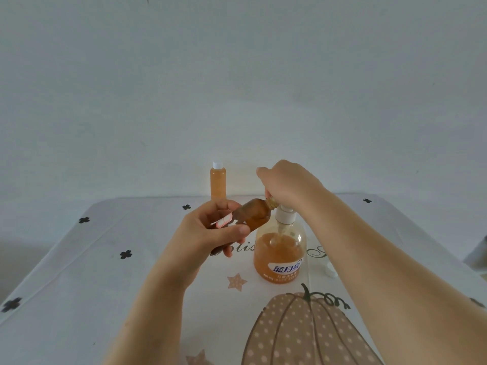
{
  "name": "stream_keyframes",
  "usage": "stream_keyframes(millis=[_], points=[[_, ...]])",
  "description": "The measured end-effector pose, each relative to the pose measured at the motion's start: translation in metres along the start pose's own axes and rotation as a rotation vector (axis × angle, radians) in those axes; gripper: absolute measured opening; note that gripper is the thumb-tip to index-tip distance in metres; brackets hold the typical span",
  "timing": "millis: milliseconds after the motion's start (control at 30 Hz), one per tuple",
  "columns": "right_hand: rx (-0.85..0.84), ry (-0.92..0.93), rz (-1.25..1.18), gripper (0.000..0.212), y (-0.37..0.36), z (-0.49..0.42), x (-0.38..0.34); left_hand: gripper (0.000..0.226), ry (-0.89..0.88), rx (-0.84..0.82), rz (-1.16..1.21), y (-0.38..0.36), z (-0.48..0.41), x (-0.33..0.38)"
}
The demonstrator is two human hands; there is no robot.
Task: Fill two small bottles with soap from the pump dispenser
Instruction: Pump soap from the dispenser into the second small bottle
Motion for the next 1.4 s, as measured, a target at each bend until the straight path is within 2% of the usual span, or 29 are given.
stream_keyframes(millis=[267, 433, 667, 967, 1400], points=[[0.015, -0.019, -0.035, 0.038, -0.007, -0.004, 0.006, 0.039, 0.050, -0.004, -0.035, 0.000, -0.001, -0.004], [0.004, -0.006, -0.038, 0.037, -0.003, 0.001, 0.003, 0.035, 0.042, -0.007, -0.047, 0.000, 0.000, -0.004], [-0.022, -0.004, 0.060, 0.043, 0.009, 0.004, -0.007, 0.041, 0.009, -0.007, -0.023, -0.001, -0.001, -0.003], [-0.011, -0.015, -0.009, 0.038, 0.001, 0.000, -0.001, 0.027, 0.008, -0.016, 0.008, -0.002, -0.001, -0.004], [0.043, 0.007, -0.036, 0.041, -0.004, 0.000, 0.004, 0.031, 0.051, -0.018, -0.037, 0.001, -0.002, -0.010]])
Point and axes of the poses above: each hand's wrist, its own z-axis away from the middle knuckle, its own y-axis out of the back of the hand, x = y × z, the point moved 9 cm from there along -z, towards the middle knuckle, and after that the axes turned 1 degree about -z, right-handed, at the moved point
